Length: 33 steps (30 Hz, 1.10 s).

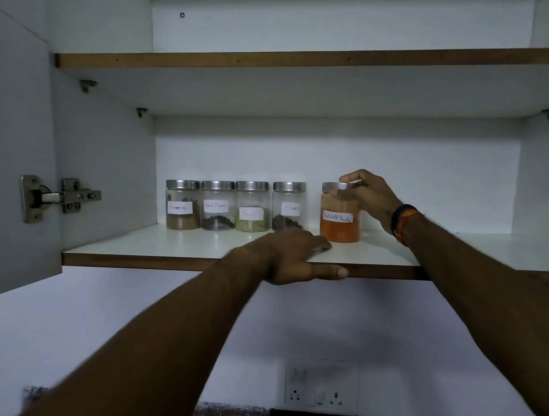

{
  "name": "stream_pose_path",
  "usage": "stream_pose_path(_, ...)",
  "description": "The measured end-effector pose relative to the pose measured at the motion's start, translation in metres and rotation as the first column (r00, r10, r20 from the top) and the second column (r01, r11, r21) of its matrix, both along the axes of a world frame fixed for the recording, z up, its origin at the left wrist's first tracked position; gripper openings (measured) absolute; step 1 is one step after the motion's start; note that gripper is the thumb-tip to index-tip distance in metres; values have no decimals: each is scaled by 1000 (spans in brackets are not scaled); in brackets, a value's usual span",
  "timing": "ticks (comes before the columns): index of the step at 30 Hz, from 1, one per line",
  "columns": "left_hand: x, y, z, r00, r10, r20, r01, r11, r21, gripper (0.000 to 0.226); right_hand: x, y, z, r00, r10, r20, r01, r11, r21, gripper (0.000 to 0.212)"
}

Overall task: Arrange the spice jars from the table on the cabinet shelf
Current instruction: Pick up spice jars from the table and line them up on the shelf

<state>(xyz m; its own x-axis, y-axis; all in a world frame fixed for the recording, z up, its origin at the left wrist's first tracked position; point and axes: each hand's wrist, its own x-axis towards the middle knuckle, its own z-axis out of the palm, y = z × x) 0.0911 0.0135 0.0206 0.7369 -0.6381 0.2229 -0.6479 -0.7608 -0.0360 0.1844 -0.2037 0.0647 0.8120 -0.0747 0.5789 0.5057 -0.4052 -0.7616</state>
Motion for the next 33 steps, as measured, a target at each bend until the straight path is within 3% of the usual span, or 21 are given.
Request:
stream_pose_path(4,1,0,1,1000,2,-19,-2,1000,-22,77,12,3,6,998,-58,-30,55,993,-102,36)
stream_pose_path(16,2,0,0,1000,-15,-13,14,997,-73,74,35,15,9,984,-177,19,177,963,-205,37)
stream_pose_path(33,3,0,0,1000,-4,-24,2,997,-77,74,41,22,4,971,-235,42,238,939,-248,42)
